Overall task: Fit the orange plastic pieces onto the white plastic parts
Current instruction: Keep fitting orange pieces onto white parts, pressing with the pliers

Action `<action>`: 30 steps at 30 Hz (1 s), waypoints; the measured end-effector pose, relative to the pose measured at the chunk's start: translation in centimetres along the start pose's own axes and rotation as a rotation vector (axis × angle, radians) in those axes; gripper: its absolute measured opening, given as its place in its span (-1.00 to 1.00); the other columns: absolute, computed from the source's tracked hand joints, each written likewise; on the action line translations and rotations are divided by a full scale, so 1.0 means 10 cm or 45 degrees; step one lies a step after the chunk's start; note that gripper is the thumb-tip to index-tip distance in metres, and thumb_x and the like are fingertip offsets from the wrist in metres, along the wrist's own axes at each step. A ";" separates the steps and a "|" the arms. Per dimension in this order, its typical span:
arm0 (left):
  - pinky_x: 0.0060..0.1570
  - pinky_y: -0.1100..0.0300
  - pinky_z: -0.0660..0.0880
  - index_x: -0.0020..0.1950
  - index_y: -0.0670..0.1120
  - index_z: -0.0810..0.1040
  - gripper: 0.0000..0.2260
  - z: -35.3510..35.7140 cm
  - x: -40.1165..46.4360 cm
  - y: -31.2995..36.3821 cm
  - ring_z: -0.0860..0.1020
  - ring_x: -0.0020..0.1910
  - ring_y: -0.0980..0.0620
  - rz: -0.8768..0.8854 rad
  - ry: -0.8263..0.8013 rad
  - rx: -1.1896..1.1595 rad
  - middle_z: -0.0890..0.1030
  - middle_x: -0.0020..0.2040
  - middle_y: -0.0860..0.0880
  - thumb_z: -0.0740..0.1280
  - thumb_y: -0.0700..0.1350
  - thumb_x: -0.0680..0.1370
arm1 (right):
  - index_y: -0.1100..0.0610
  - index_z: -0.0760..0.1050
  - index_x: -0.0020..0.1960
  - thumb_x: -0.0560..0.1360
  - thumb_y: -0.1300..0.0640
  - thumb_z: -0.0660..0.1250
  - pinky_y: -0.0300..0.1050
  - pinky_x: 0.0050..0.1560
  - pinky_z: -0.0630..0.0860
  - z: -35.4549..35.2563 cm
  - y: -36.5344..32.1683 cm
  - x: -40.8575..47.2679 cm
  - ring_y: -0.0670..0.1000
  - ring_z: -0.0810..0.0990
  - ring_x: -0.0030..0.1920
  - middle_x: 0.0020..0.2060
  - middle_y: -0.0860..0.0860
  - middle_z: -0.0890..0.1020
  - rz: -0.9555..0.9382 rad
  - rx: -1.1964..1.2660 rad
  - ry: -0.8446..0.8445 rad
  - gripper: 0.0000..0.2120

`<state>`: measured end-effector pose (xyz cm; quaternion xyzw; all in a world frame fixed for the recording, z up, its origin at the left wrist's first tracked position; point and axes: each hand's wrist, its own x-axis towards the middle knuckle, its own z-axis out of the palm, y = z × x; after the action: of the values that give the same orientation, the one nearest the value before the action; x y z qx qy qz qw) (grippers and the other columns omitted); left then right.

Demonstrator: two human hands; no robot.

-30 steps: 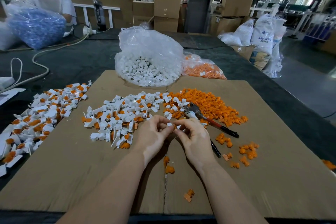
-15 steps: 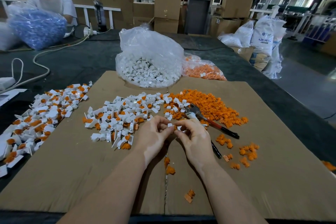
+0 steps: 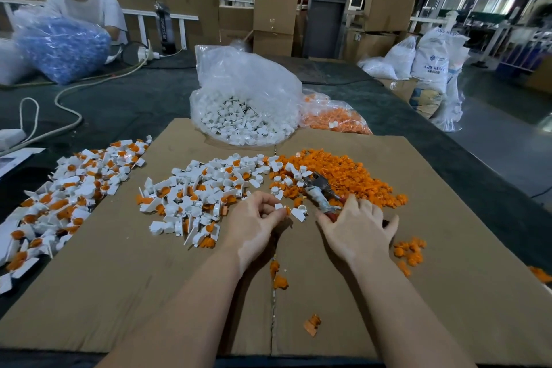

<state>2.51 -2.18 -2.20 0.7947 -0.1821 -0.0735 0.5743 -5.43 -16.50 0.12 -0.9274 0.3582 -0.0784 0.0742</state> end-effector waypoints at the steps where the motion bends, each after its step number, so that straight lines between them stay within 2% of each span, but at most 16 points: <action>1: -0.22 0.29 0.42 -0.10 0.05 0.51 -0.91 0.00 0.00 0.01 0.54 -0.23 0.02 0.000 0.000 0.000 0.60 -0.24 -0.07 0.40 -0.09 0.48 | 0.10 0.19 0.43 0.51 -0.27 0.09 0.25 0.40 -0.07 -0.01 0.02 0.02 0.08 0.20 0.41 0.40 0.04 0.29 -0.009 -0.036 -0.038 -0.37; 5: -0.20 0.26 0.45 -0.07 0.02 0.52 -0.91 -0.01 -0.01 0.02 0.58 -0.17 -0.03 -0.003 0.002 -0.013 0.62 -0.21 -0.09 0.40 -0.08 0.48 | 0.10 0.29 0.34 0.53 -0.19 0.13 0.26 0.40 -0.05 -0.03 0.02 0.03 0.11 0.26 0.35 0.33 0.07 0.34 -0.054 -0.128 -0.031 -0.50; 7: -0.14 0.19 0.48 -0.06 0.00 0.53 -0.90 -0.01 -0.01 0.03 0.58 -0.16 -0.03 -0.013 0.002 -0.023 0.63 -0.21 -0.09 0.40 -0.08 0.48 | 0.12 0.34 0.24 0.53 -0.16 0.15 0.19 0.39 0.06 -0.05 0.02 0.02 0.13 0.29 0.30 0.27 0.09 0.38 -0.074 -0.123 0.019 -0.57; 10: -0.05 0.08 0.50 -0.04 -0.04 0.54 -0.89 -0.02 0.00 0.04 0.60 -0.15 -0.03 -0.035 0.012 -0.079 0.64 -0.21 -0.09 0.41 -0.09 0.47 | 0.15 0.34 0.15 0.53 -0.14 0.17 -0.03 0.20 0.31 -0.09 0.00 0.02 0.12 0.38 0.18 0.16 0.11 0.45 -0.154 -0.063 0.088 -0.62; 12: -0.06 0.04 0.53 -0.03 -0.06 0.54 -0.88 -0.03 0.00 0.06 0.61 -0.16 -0.04 -0.074 0.011 -0.170 0.64 -0.21 -0.12 0.41 -0.09 0.47 | 0.16 0.34 0.10 0.55 -0.12 0.15 -0.09 0.06 0.34 -0.14 -0.02 -0.01 0.10 0.42 0.12 0.09 0.10 0.49 -0.221 0.057 0.064 -0.65; 14: -0.14 0.04 0.56 -0.01 -0.10 0.53 -0.85 -0.04 -0.01 0.07 0.62 -0.22 -0.04 -0.139 0.016 -0.296 0.63 -0.22 -0.16 0.41 -0.10 0.47 | 0.15 0.37 0.08 0.56 -0.12 0.13 -0.09 -0.05 0.32 -0.21 -0.06 -0.02 0.10 0.43 0.08 0.05 0.08 0.50 -0.272 0.181 -0.036 -0.67; 16: -0.26 0.14 0.55 0.01 -0.14 0.53 -0.83 -0.05 0.00 0.09 0.62 -0.29 0.04 -0.199 0.026 -0.400 0.61 -0.27 -0.14 0.41 -0.12 0.48 | 0.14 0.42 0.06 0.55 -0.12 0.13 -0.10 -0.11 0.34 -0.29 -0.09 -0.04 0.09 0.47 0.02 -0.01 0.07 0.51 -0.318 0.303 -0.197 -0.67; 19: -0.38 0.28 0.52 -0.02 -0.21 0.52 -0.89 -0.06 0.00 0.13 0.61 -0.37 0.10 -0.255 0.044 -0.599 0.58 -0.35 -0.08 0.37 -0.23 0.49 | 0.17 0.49 -0.04 0.54 -0.10 0.17 -0.11 -0.27 0.33 -0.40 -0.13 -0.07 0.07 0.49 -0.19 -0.19 0.08 0.53 -0.374 0.486 -0.439 -0.67; 22: -0.40 0.30 0.53 -0.08 -0.22 0.53 -0.97 -0.08 -0.01 0.16 0.59 -0.42 0.13 -0.267 0.067 -0.676 0.58 -0.41 -0.05 0.34 -0.28 0.50 | 0.16 0.52 -0.09 0.55 -0.05 0.19 -0.10 -0.26 0.33 -0.49 -0.15 -0.12 0.02 0.46 -0.29 -0.31 0.05 0.50 -0.367 0.602 -0.610 -0.70; 26: -0.44 0.33 0.51 -0.07 -0.22 0.52 -0.98 -0.09 -0.02 0.19 0.57 -0.45 0.16 -0.293 0.098 -0.686 0.59 -0.37 -0.07 0.32 -0.29 0.51 | 0.08 0.47 -0.24 0.55 -0.06 0.18 -0.16 -0.37 0.27 -0.57 -0.18 -0.14 -0.07 0.38 -0.40 -0.40 -0.03 0.44 -0.369 0.547 -0.685 -0.71; 30: -0.36 0.30 0.54 0.01 -0.24 0.52 -0.90 -0.08 0.00 0.20 0.57 -0.35 0.08 -0.307 0.146 -0.613 0.60 -0.26 -0.16 0.32 -0.26 0.52 | 0.10 0.47 -0.22 0.55 -0.07 0.16 -0.15 -0.38 0.22 -0.61 -0.18 -0.14 -0.07 0.34 -0.41 -0.39 -0.03 0.39 -0.390 0.503 -0.740 -0.70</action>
<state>2.31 -2.04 -0.03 0.6540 -0.0307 -0.1375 0.7432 -6.46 -14.77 6.27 -0.9215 0.1577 0.1102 0.3374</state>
